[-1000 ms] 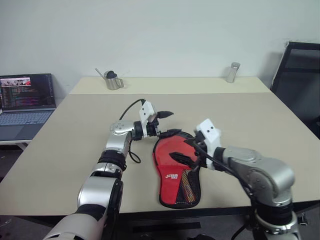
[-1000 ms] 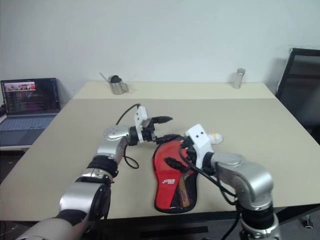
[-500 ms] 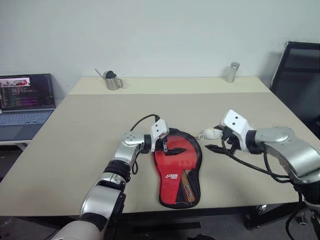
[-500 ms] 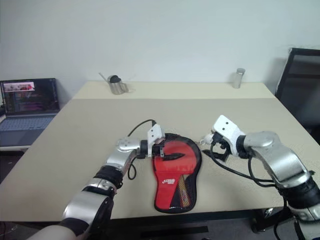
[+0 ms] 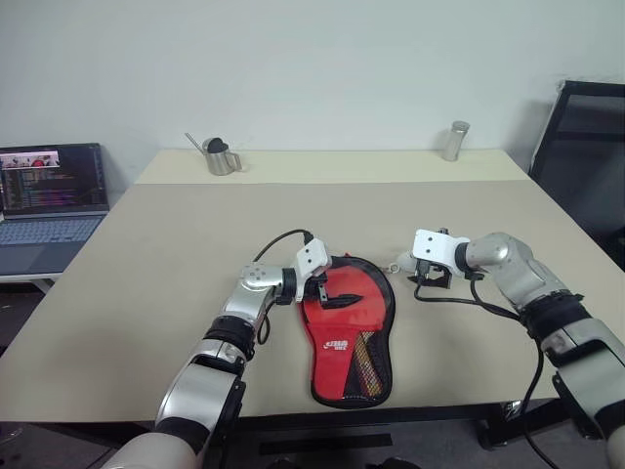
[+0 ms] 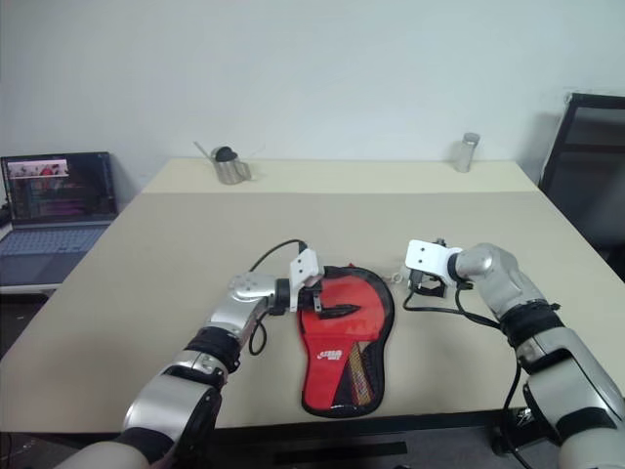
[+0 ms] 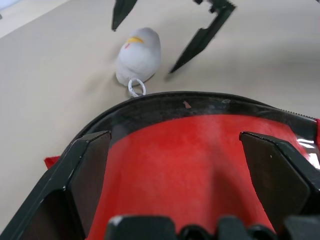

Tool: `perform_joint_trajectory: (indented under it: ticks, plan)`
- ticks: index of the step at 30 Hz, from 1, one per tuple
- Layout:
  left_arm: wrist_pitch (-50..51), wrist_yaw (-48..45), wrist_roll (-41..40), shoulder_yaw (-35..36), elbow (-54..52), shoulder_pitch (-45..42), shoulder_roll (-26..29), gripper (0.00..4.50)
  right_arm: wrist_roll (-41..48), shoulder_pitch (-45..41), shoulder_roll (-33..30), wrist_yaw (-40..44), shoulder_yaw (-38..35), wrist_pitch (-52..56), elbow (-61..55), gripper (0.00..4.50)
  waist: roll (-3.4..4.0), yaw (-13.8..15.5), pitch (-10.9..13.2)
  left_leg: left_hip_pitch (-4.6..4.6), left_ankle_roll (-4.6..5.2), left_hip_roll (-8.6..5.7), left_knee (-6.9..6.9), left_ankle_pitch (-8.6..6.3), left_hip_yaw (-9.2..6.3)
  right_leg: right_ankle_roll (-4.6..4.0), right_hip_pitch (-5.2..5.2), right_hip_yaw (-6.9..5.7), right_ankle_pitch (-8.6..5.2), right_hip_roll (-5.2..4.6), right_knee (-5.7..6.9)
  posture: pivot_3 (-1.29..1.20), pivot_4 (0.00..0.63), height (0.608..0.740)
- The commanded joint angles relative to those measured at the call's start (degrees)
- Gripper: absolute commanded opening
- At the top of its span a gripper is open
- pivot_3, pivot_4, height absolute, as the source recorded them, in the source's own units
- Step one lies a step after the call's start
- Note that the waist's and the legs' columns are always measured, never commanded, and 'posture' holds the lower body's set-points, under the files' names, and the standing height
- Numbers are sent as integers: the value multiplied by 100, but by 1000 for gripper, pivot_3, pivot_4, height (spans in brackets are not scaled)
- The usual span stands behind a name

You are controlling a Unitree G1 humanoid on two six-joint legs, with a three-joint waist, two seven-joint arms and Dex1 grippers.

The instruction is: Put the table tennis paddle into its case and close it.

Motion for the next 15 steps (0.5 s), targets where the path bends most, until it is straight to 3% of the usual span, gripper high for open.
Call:
perform_joint_trajectory:
  ticks: [1,4,7,15]
  plan:
    - [26,33,-71,-29,-346,73,-55,4473,-307,-408,149,-152,1,-469,855,4500,0,0,0,0,0,1,0,0,0,-1,0,0,1,-1,1,0,150,740]
    - [93,32,-65,-54,-467,153,-65,4473,-455,-607,328,-217,-37,-690,1385,4500,1,-1,0,2,0,1,0,0,2,-11,0,2,7,-1,3,0,150,740]
    - [158,16,-41,-104,-512,203,-64,4500,-502,-706,449,-227,-100,-858,1619,3917,1,-2,0,13,-1,1,1,1,5,-7,4,6,4,-1,7,0,150,740]
    - [289,-221,134,-306,-19,86,27,4500,-608,-720,541,-101,-128,-1043,1684,1135,1,-4,-1,44,-1,1,2,1,24,-5,6,25,2,-7,47,0,150,740]
